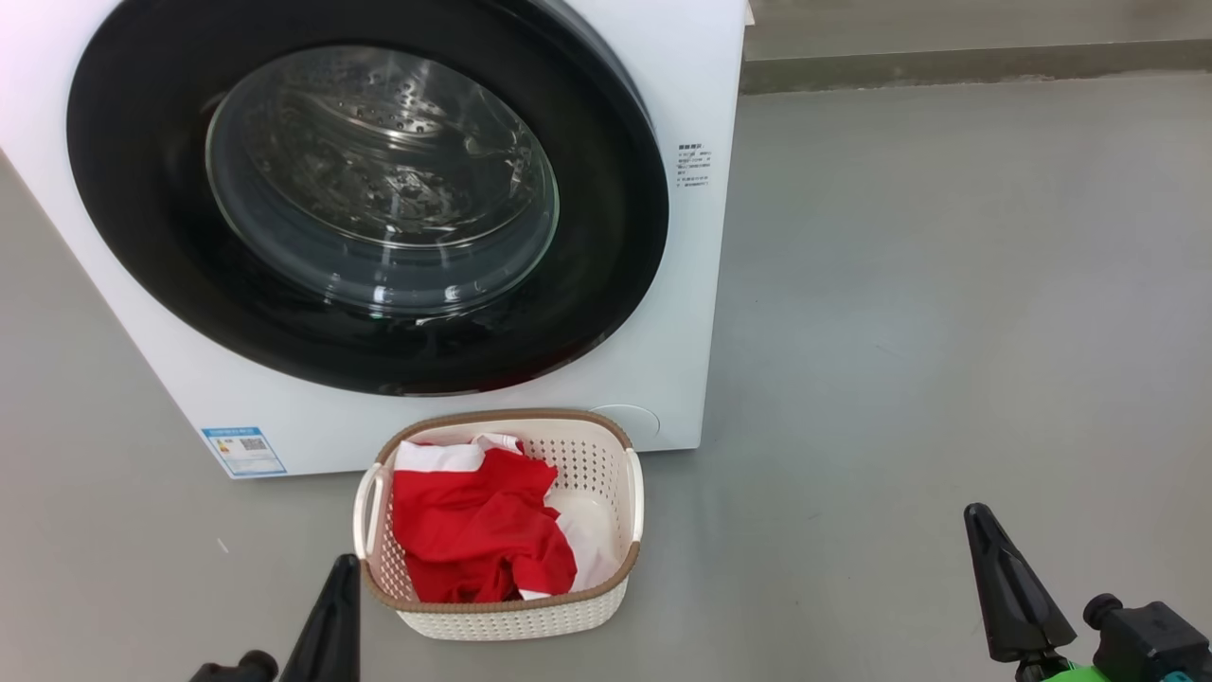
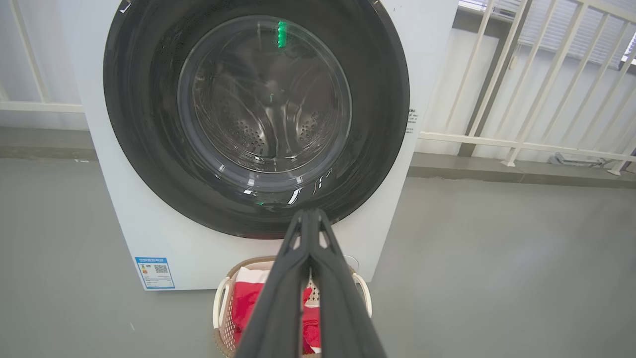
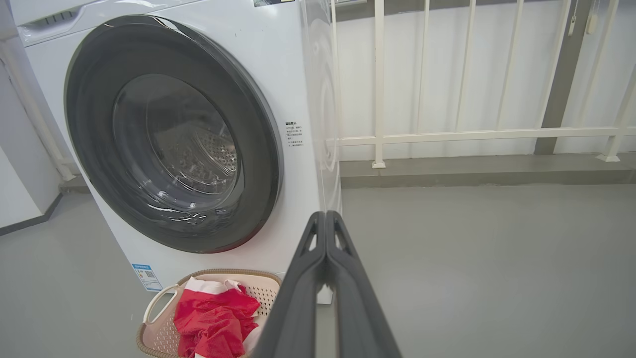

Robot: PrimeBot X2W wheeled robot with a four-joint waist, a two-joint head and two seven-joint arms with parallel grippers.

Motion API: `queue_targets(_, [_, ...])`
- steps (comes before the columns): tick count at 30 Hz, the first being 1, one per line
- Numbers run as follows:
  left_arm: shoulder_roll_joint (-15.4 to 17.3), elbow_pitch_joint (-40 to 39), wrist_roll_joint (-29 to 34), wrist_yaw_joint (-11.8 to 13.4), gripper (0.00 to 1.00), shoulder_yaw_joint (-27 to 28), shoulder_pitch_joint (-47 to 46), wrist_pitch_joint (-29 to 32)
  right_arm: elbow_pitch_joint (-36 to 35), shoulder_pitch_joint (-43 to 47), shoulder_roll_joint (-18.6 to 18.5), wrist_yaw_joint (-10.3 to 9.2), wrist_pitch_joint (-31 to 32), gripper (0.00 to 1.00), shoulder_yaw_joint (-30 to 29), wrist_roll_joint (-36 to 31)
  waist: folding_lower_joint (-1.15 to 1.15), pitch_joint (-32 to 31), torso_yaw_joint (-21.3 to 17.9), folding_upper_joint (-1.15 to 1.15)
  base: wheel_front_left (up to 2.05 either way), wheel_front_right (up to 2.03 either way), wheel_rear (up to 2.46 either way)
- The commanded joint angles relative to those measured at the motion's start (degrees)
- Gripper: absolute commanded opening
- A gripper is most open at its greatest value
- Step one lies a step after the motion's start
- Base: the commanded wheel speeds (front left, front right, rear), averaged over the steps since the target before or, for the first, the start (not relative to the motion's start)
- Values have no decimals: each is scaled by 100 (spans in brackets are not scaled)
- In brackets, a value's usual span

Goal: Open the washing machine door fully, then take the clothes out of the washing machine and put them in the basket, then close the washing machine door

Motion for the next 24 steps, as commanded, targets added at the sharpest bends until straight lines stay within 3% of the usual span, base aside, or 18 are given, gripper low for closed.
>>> queue_targets(1, [13, -108, -183, -28, 0, 64, -68, 30, -115, -141, -54, -1, 20, 0, -9, 201, 11, -2, 2, 0, 0, 0, 0])
queue_targets(4, [14, -81, -448, -44, 0, 87, -96, 91, -68, -191, -73, -2, 73, 0, 0, 483, 0, 16, 7, 0, 0, 0, 0])
queue_targets(24, [18, 54, -1770, -123, 0, 226, -256, 413, 137, -430, -148, -6, 356, 0, 20, 1864, -1, 60, 29, 0, 0, 0, 0])
